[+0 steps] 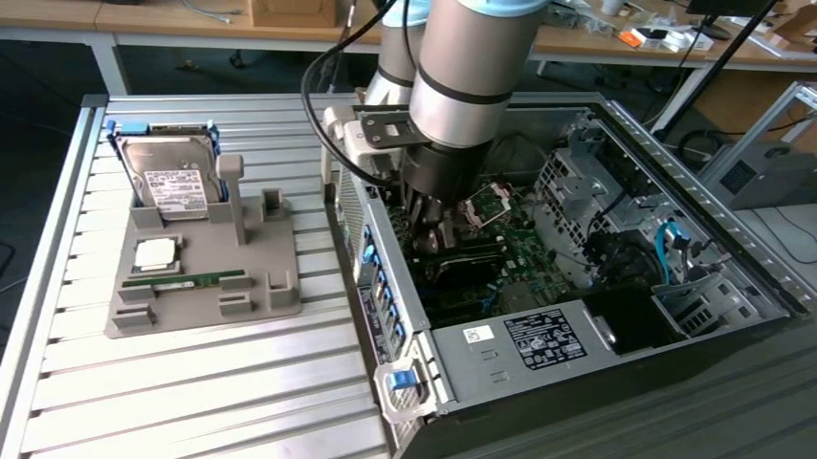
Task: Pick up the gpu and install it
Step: 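Press down on the gpu until it lock into place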
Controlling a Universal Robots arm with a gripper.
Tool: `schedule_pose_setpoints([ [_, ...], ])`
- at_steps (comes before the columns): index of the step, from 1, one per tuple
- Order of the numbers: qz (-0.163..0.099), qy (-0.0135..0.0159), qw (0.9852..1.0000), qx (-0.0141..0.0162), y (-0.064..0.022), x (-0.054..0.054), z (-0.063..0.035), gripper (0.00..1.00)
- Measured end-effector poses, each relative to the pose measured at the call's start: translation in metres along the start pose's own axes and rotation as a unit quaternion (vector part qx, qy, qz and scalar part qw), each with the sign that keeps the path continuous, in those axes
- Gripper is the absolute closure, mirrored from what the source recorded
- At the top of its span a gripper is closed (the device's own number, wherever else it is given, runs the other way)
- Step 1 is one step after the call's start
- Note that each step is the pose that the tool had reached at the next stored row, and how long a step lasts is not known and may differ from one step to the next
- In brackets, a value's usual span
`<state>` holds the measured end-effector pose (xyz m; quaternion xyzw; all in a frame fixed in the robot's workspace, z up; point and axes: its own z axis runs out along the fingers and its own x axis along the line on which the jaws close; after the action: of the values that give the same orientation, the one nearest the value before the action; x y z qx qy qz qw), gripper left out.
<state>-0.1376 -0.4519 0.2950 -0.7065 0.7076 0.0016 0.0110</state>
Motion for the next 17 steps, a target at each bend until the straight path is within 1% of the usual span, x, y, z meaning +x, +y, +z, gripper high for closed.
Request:
schedule_pose_setpoints([
  [4,0.000,0.0003,1.0000,0.0007,0.0048,0.000,-0.0001,0.90],
  [6,0.000,0.0007,1.0000,0.0014,0.0141,0.000,-0.0002,0.90],
  [9,0.000,0.0007,1.0000,0.0021,0.0226,0.000,-0.0003,0.90],
  [10,0.000,0.0007,1.0000,0.0018,0.0230,0.000,-0.0003,0.90],
  [11,0.000,0.0007,1.0000,0.0017,0.0197,0.000,0.0004,0.90],
  [12,0.000,0.0007,1.0000,-0.0006,0.0089,0.000,0.0018,0.90],
  [14,0.000,0.0007,1.0000,-0.0062,-0.0096,0.001,0.0075,0.90],
  [17,0.000,0.0008,1.0000,-0.0078,-0.0147,0.002,0.0095,0.90],
])
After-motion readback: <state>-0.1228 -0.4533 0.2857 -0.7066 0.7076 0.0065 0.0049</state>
